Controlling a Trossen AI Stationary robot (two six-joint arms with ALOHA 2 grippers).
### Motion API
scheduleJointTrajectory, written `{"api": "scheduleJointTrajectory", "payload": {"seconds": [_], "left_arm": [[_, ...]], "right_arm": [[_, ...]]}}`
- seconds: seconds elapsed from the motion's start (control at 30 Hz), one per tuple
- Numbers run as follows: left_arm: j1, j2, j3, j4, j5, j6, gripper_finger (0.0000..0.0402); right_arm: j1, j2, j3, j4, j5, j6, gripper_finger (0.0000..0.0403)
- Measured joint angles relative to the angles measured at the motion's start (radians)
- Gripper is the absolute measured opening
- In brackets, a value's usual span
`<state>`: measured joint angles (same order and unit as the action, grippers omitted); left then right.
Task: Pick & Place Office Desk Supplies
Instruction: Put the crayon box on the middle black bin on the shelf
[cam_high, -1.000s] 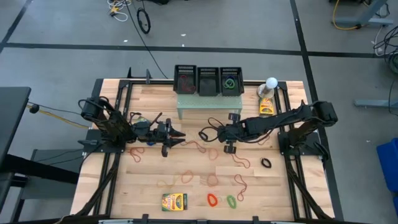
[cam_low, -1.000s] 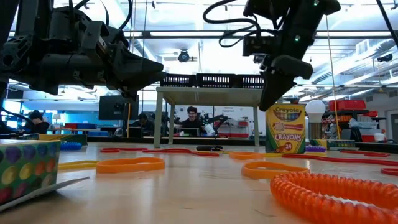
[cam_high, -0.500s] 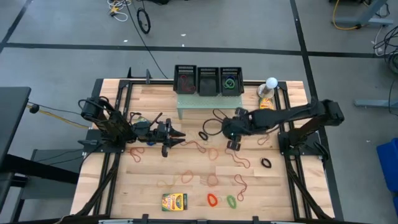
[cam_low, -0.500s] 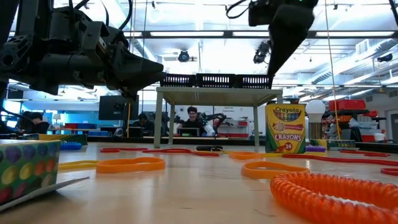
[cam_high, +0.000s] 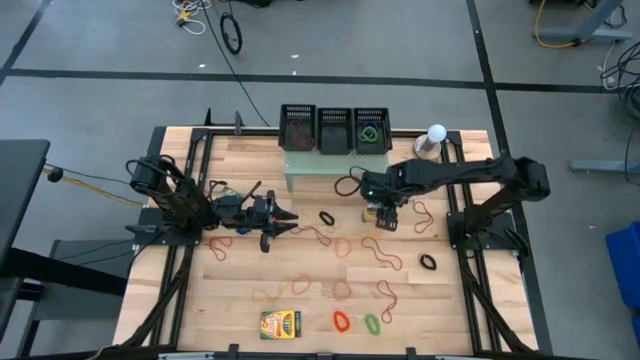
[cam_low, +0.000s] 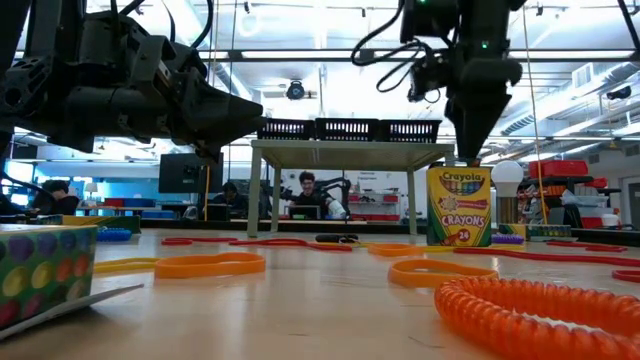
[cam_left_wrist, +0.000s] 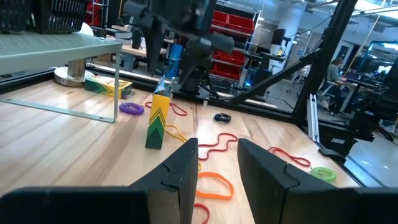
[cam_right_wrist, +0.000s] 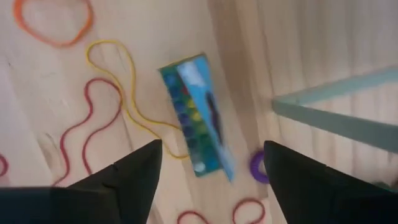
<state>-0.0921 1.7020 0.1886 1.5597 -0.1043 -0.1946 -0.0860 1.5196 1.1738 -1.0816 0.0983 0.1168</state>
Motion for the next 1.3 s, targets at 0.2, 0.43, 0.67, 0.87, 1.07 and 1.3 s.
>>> {"api": "scheduleJointTrajectory", "payload": {"seconds": [0.2,0.43,0.67,0.87,1.07,1.3], "left_arm": [[0.0,0.0,0.001,-0.001,0.0,0.005,0.0119],[0.0,0.0,0.003,-0.003,0.0,0.006,0.0119],[0.0,0.0,0.003,-0.009,0.0,0.012,0.0119],[0.0,0.0,0.003,-0.01,0.0,0.014,0.0119],[0.0,0.0,0.005,-0.01,0.0,0.027,0.0119],[0.0,0.0,0.02,-0.011,0.0,0.056,0.0119]], "right_arm": [[-0.011,0.054,-0.034,0.084,-0.009,-0.055,0.0285],[-0.004,0.134,-0.036,0.085,-0.032,-0.081,0.0222],[0.006,0.137,0.083,-0.062,-0.094,-0.084,0.01],[0.006,0.137,0.401,-0.294,-0.099,-0.082,0.0085],[-0.03,0.172,0.728,-0.348,-0.043,-0.116,0.0117],[-0.14,0.259,0.996,-0.257,0.093,-0.306,0.0104]]}}
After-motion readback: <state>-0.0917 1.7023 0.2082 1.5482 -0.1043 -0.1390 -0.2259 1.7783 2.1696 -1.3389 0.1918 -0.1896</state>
